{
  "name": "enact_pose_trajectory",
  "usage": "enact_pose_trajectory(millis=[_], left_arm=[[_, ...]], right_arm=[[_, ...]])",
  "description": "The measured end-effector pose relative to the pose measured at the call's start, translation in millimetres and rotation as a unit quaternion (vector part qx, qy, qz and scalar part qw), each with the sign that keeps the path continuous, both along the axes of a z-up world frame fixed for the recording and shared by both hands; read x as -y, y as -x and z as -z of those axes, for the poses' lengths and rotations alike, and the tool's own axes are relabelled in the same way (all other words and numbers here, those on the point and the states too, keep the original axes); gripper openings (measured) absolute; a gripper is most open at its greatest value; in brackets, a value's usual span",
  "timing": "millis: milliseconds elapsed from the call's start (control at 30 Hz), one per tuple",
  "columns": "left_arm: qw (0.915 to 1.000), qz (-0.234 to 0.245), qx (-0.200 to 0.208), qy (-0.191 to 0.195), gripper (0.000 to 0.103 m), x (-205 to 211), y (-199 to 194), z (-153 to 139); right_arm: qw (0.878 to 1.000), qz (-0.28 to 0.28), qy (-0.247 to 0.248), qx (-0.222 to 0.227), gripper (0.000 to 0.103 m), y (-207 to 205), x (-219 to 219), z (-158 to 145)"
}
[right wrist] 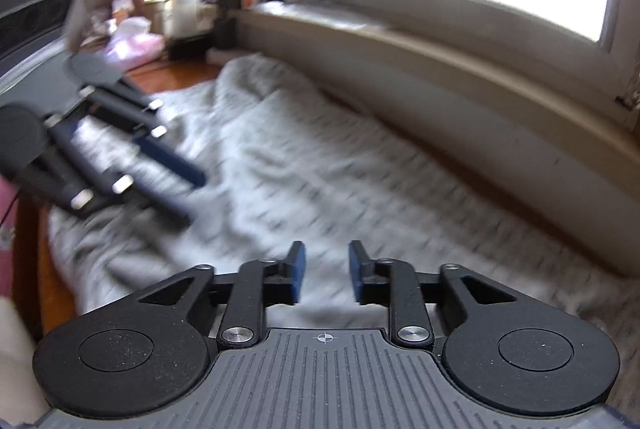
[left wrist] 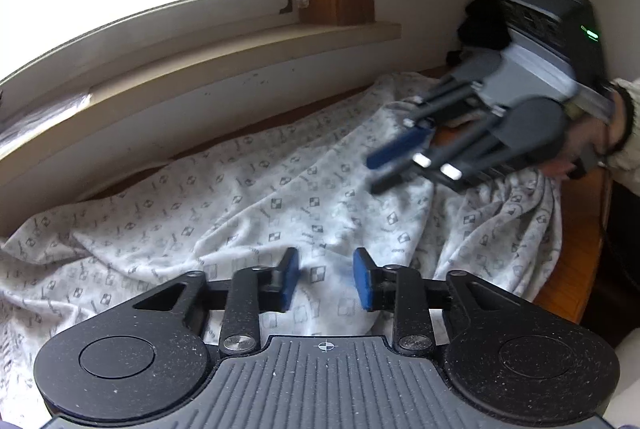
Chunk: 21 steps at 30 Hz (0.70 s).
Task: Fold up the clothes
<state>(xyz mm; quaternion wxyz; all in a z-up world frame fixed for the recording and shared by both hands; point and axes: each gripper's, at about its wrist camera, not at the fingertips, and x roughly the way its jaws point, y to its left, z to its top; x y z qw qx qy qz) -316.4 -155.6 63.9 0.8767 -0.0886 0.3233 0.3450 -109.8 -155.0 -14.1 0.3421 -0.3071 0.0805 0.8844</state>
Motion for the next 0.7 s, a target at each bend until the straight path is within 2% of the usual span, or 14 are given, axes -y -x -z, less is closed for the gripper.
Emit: enact_pose_trajectory(millis=[133,267,367,433,600,700], left_arm=[[0.9999,-0.012,-0.003,0.010,0.029,-6.5,4.3,6.5],[0.9997,-0.017,-0.006,0.019,0.029,-12.1,7.6,11.5],[0.9995,-0.022,-0.001,0.021,0.029,-14.9,9.9,12.2],[0.9994,-0.029,0.006,0.017,0.029,-15.1,12.3,9.1],[0.9988,-0.036,0.032,-0.009,0.030,-4.8,17.5,-10.6],[0.9990,-0.022,0.036,-0.016,0.032,5.8,15.2,-16.3]], right_arm=[[0.999,-0.034,0.005,0.003,0.041,-1.5,23.9,0.7],[0.998,-0.050,0.007,0.025,0.041,2.0,31.7,4.5],[0.999,-0.045,0.013,0.024,0.034,5.4,21.9,6.3],[0.999,-0.040,0.012,0.017,0.004,7.2,12.5,3.3],[0.999,-0.032,-0.008,0.005,0.002,13.6,-12.8,-9.4],[1.000,-0.028,-0.007,0.001,0.003,14.0,-20.5,-13.2]])
